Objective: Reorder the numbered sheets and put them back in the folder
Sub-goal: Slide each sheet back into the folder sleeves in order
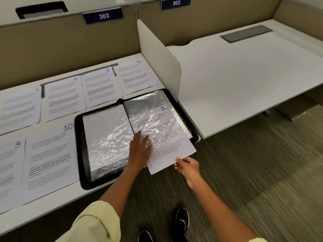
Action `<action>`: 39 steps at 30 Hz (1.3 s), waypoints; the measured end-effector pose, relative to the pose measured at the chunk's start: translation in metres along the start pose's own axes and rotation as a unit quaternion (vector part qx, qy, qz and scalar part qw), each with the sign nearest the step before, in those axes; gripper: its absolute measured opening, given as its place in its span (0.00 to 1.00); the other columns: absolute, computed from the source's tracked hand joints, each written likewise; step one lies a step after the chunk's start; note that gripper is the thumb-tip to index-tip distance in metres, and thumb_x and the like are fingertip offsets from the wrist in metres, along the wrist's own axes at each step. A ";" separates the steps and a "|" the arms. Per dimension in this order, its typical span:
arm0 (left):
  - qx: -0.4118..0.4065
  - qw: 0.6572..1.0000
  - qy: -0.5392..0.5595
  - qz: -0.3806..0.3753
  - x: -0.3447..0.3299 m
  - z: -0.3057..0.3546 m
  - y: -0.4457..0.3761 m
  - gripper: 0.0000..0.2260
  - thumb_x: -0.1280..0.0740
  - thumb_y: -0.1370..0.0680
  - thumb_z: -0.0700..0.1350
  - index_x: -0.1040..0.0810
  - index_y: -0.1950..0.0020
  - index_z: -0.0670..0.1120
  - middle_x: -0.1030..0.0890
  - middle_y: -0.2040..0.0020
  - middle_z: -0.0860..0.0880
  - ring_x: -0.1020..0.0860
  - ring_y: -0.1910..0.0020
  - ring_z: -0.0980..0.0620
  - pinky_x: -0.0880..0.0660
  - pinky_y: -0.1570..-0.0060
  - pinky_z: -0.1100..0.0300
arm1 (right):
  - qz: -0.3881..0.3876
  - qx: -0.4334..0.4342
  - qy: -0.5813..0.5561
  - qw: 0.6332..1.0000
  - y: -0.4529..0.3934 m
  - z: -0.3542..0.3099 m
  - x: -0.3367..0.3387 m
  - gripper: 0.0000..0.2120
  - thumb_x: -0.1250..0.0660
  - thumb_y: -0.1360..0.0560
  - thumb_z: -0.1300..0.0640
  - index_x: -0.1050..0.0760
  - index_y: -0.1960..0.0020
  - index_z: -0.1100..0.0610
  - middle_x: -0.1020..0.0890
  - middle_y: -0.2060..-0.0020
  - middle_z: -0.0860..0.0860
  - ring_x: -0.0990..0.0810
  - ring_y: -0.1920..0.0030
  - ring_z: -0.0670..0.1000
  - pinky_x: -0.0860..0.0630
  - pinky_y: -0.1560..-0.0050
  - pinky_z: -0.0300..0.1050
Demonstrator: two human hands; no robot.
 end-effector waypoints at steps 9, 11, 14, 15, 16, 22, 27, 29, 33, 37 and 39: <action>0.032 0.994 -0.043 -0.094 -0.005 -0.034 0.009 0.26 0.44 0.16 0.46 0.49 0.19 0.45 0.52 0.19 0.44 0.54 0.20 0.44 0.55 0.24 0.48 | 0.015 0.011 -0.001 1.000 -0.012 -0.024 -0.030 0.06 0.30 0.23 0.66 0.25 0.48 0.63 0.19 0.53 0.61 0.17 0.57 0.53 0.17 0.57 0.43; 0.029 0.993 -0.048 -0.099 -0.004 -0.030 0.009 0.26 0.47 0.16 0.50 0.49 0.19 0.44 0.53 0.19 0.44 0.55 0.20 0.43 0.55 0.24 0.49 | 0.013 0.007 0.009 1.000 -0.012 -0.022 -0.033 0.06 0.30 0.23 0.66 0.24 0.47 0.64 0.18 0.52 0.61 0.17 0.56 0.52 0.17 0.58 0.42; 0.024 0.993 -0.057 -0.100 -0.004 -0.027 0.007 0.37 0.60 0.24 0.62 0.46 0.20 0.44 0.51 0.19 0.45 0.53 0.20 0.41 0.51 0.25 0.45 | 0.014 0.007 0.006 1.000 -0.011 -0.015 -0.031 0.05 0.30 0.23 0.65 0.23 0.47 0.64 0.18 0.53 0.60 0.16 0.56 0.52 0.17 0.59 0.42; 0.023 0.993 -0.065 -0.098 -0.007 -0.028 0.006 0.38 0.62 0.26 0.63 0.46 0.20 0.44 0.51 0.19 0.45 0.53 0.20 0.41 0.51 0.25 0.45 | 0.016 0.008 0.005 1.000 -0.011 -0.014 -0.029 0.06 0.30 0.23 0.65 0.23 0.47 0.64 0.18 0.53 0.60 0.16 0.56 0.52 0.18 0.59 0.41; 0.024 0.992 -0.075 -0.100 -0.009 -0.029 0.006 0.38 0.62 0.26 0.63 0.47 0.20 0.45 0.52 0.19 0.46 0.54 0.20 0.42 0.52 0.25 0.45 | 0.018 0.009 0.004 1.000 -0.012 -0.014 -0.029 0.06 0.30 0.23 0.65 0.23 0.47 0.65 0.18 0.53 0.60 0.16 0.56 0.52 0.18 0.59 0.41; 0.023 0.990 -0.075 -0.117 -0.018 -0.036 0.009 0.40 0.63 0.28 0.66 0.53 0.19 0.49 0.58 0.19 0.49 0.60 0.21 0.45 0.60 0.25 0.47 | 0.028 0.017 0.009 0.999 -0.016 -0.024 -0.034 0.06 0.29 0.23 0.66 0.24 0.48 0.65 0.17 0.54 0.61 0.15 0.58 0.53 0.18 0.62 0.40; 0.021 0.991 -0.059 -0.117 -0.017 -0.034 0.010 0.39 0.62 0.28 0.66 0.52 0.19 0.50 0.58 0.19 0.51 0.61 0.21 0.46 0.61 0.25 0.48 | 0.048 0.037 0.022 0.998 -0.021 -0.037 -0.040 0.07 0.28 0.24 0.66 0.24 0.49 0.64 0.16 0.57 0.61 0.14 0.60 0.52 0.17 0.62 0.40; 0.019 0.991 -0.058 -0.116 -0.018 -0.035 0.009 0.38 0.62 0.27 0.66 0.52 0.19 0.50 0.59 0.20 0.52 0.62 0.21 0.46 0.63 0.26 0.50 | 0.052 0.040 0.024 0.998 -0.022 -0.040 -0.044 0.06 0.28 0.24 0.66 0.24 0.51 0.65 0.16 0.58 0.61 0.14 0.62 0.52 0.17 0.61 0.41; 0.014 0.993 -0.050 -0.108 -0.017 -0.035 0.009 0.37 0.60 0.26 0.65 0.51 0.19 0.50 0.59 0.20 0.52 0.63 0.22 0.47 0.61 0.25 0.46 | 0.061 0.037 0.033 0.997 -0.021 -0.034 -0.045 0.05 0.28 0.25 0.67 0.24 0.55 0.64 0.17 0.59 0.61 0.15 0.60 0.53 0.16 0.55 0.46; 0.012 0.993 -0.052 -0.109 -0.017 -0.034 0.011 0.38 0.60 0.26 0.65 0.52 0.19 0.50 0.60 0.20 0.52 0.64 0.22 0.47 0.62 0.25 0.46 | 0.073 0.047 0.051 0.995 -0.019 -0.030 -0.045 0.05 0.27 0.25 0.65 0.23 0.55 0.62 0.17 0.60 0.57 0.16 0.60 0.52 0.17 0.55 0.44; 0.011 0.993 -0.052 -0.109 -0.018 -0.034 0.010 0.38 0.60 0.26 0.65 0.53 0.19 0.50 0.61 0.21 0.53 0.64 0.22 0.47 0.62 0.25 0.46 | 0.081 0.049 0.058 0.994 -0.020 -0.030 -0.046 0.05 0.27 0.25 0.64 0.23 0.56 0.62 0.16 0.61 0.57 0.16 0.60 0.51 0.17 0.56 0.43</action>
Point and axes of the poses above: each hand's wrist, its own y-axis away from the middle knuckle, its own x-axis out of the back of the hand, z = x × y, the point moved 10 cm from there along -y, towards the middle knuckle
